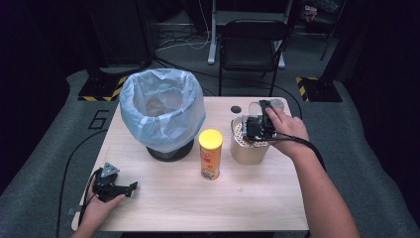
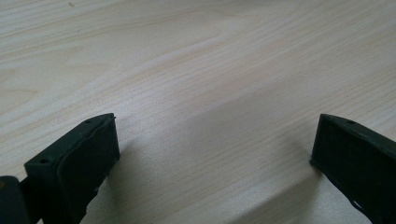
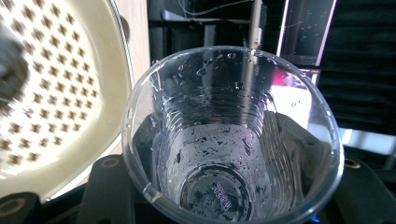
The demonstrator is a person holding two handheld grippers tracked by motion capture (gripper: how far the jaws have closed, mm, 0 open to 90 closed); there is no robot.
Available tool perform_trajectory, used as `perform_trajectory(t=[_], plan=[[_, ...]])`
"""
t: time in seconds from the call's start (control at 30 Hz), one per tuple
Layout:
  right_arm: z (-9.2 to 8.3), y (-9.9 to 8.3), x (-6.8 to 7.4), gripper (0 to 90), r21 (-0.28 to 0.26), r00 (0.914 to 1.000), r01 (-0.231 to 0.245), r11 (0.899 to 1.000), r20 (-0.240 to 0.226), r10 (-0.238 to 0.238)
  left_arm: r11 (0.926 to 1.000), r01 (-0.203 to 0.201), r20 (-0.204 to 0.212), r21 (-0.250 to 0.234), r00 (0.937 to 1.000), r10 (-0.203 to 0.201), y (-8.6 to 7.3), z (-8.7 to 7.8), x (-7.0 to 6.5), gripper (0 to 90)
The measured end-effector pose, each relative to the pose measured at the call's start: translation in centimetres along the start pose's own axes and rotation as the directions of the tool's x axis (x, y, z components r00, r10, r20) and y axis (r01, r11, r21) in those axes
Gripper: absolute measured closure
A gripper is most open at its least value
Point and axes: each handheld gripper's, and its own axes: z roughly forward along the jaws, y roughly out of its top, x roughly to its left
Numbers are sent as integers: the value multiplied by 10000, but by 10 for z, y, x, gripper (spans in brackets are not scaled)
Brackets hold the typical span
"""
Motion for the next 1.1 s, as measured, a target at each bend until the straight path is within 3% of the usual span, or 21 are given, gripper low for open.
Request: perform_trajectory(t=[0.07,0.13,0.17,0.3,0.43,0.53,0.6,0.63,0.67,0.7,0.77,0.83,0.9,0.93,0.97,1.0,1.07,1.1], plan=[[-1,0,-3,420,-115,9999,-99,9999,-74,98,10000,33,18,34,10000,-33,0,0,0,7],[-4,-1,-10,420,-274,9947,-922,9954,-491,908,10000,62,41,72,10000,-62,0,-1,-1,7],[-5,-1,-13,420,-368,9926,-1101,9932,-565,1079,10000,51,44,84,10000,-51,0,-1,0,7],[-8,-4,-24,420,-604,9710,-2191,9738,-1115,2116,10000,66,42,72,10000,-66,0,-1,-1,7],[-11,-7,-39,421,-852,9201,-3663,9266,-1818,3470,10000,51,39,78,10000,-52,0,-1,0,7],[-13,-7,-46,422,-932,8852,-4364,8949,-2227,4084,10000,48,40,83,10000,-48,0,-1,0,7],[-14,-6,-49,421,-821,8442,-5008,8617,-2662,4652,10000,52,41,82,10000,-52,0,-1,0,7],[-13,-6,-51,422,-858,8170,-5380,8386,-2981,4936,10000,46,39,82,10000,-46,0,-1,0,7],[-12,-7,-53,422,-917,8051,-5512,8293,-3196,4997,10000,60,39,71,10000,-60,0,-1,-1,7],[-12,-7,-55,422,-891,7870,-5727,8149,-3379,5162,10000,60,41,72,10000,-61,0,-1,-1,7],[-11,-7,-57,421,-751,7246,-6414,7635,-3861,5708,10000,48,42,85,10000,-48,0,-1,0,7],[-10,-8,-58,422,-698,6849,-6806,7293,-4141,5996,10000,56,43,73,10000,-56,0,-1,0,7],[-9,-10,-61,422,-472,6224,-7314,6803,-4538,6377,10000,47,39,82,10000,-47,0,-1,0,7],[-9,-11,-62,423,-435,6040,-7461,6644,-4641,6479,10000,57,41,78,10000,-58,0,-1,0,7],[-8,-13,-63,423,-376,5754,-7686,6386,-4768,6645,10000,53,41,81,10000,-53,0,-1,0,7],[-8,-13,-63,423,-296,5554,-7830,6213,-4829,6770,10000,65,42,72,10000,-66,0,-1,-1,7],[-7,-15,-65,424,-126,5246,-8013,5982,-4954,6923,10000,55,44,80,10000,-56,0,-1,0,7],[-7,-15,-66,424,-94,5160,-8063,5914,-4998,6957,10000,64,43,69,10000,-64,0,-1,-1,7]])
